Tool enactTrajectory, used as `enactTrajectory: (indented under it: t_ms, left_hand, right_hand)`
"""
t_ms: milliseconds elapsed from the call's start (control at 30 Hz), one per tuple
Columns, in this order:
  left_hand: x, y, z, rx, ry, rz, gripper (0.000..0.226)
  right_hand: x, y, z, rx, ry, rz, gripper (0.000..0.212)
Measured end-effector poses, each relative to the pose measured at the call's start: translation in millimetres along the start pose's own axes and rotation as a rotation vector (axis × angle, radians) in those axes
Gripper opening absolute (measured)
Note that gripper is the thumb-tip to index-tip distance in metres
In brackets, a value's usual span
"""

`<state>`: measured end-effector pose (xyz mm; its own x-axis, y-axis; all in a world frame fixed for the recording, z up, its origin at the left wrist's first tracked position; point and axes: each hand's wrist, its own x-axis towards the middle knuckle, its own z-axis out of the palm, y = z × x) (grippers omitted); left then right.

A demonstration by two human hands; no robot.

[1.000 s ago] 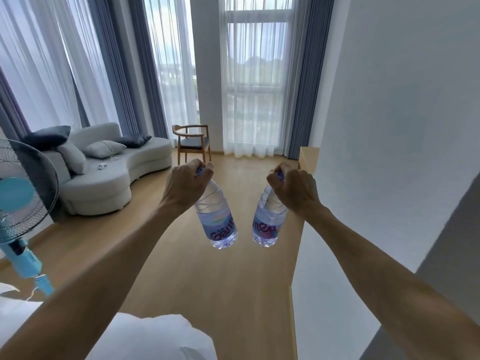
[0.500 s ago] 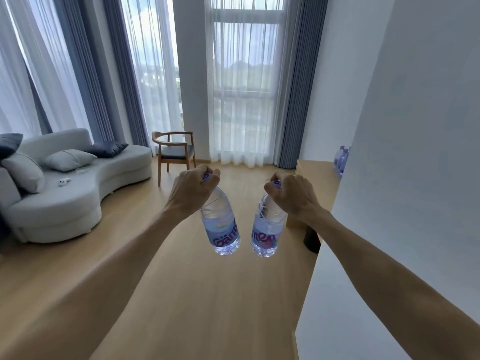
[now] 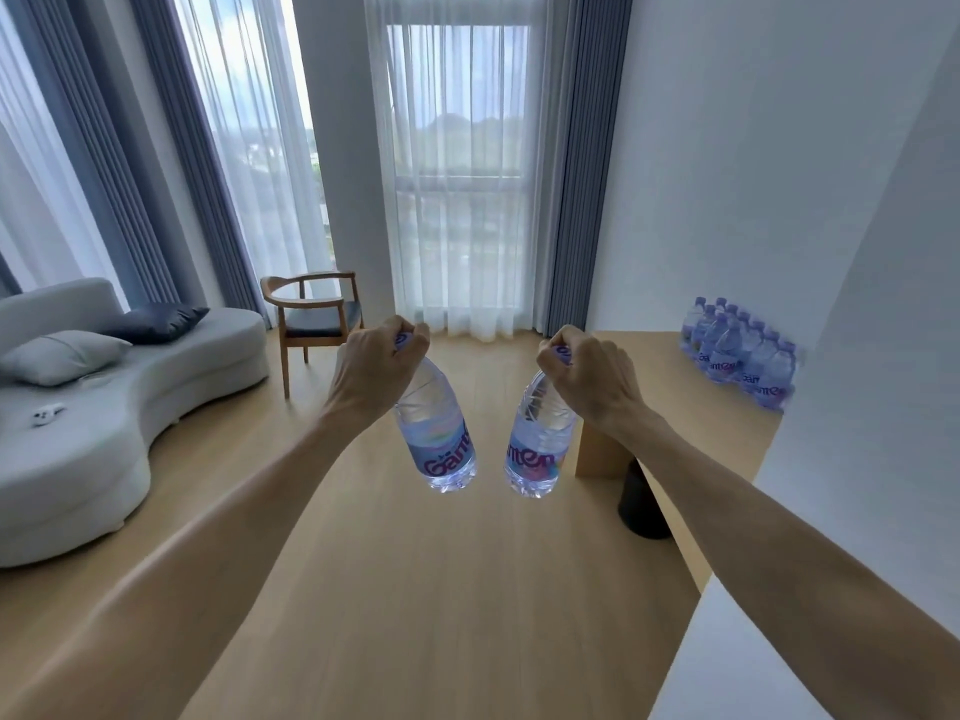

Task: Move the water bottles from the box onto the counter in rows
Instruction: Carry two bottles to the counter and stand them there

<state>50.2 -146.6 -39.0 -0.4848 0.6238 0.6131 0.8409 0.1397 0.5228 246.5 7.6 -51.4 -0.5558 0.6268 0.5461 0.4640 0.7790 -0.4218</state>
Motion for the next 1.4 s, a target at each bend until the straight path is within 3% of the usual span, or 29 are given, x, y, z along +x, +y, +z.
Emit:
enactTrajectory:
  t_ms: [400, 800, 1100, 1400]
  left_hand:
    - [187.9, -61.0, 121.0, 0.055, -0.039, -0.002, 0.034]
    - [331.7, -90.2, 267.7, -0.024, -0.099, 0.022, 0.035]
    - [458.8, -100.8, 414.7, -0.194, -0.26, 0.125, 0.036]
    - [548.8, -67.5, 562.6, -0.294, -0.42, 0.242, 0.032]
  right_hand:
    - [187.4, 104.4, 83.5, 0.04, -0.007, -0.018, 0.022]
    - [310.5, 223.6, 127.0, -0.013, 0.013, 0.107, 0.024]
    - [400.2, 339.6, 149.7, -0.146, -0.022, 0.272, 0.024]
    - [436.8, 449.5, 145.3, -0.141, 0.088, 0.542, 0.019]
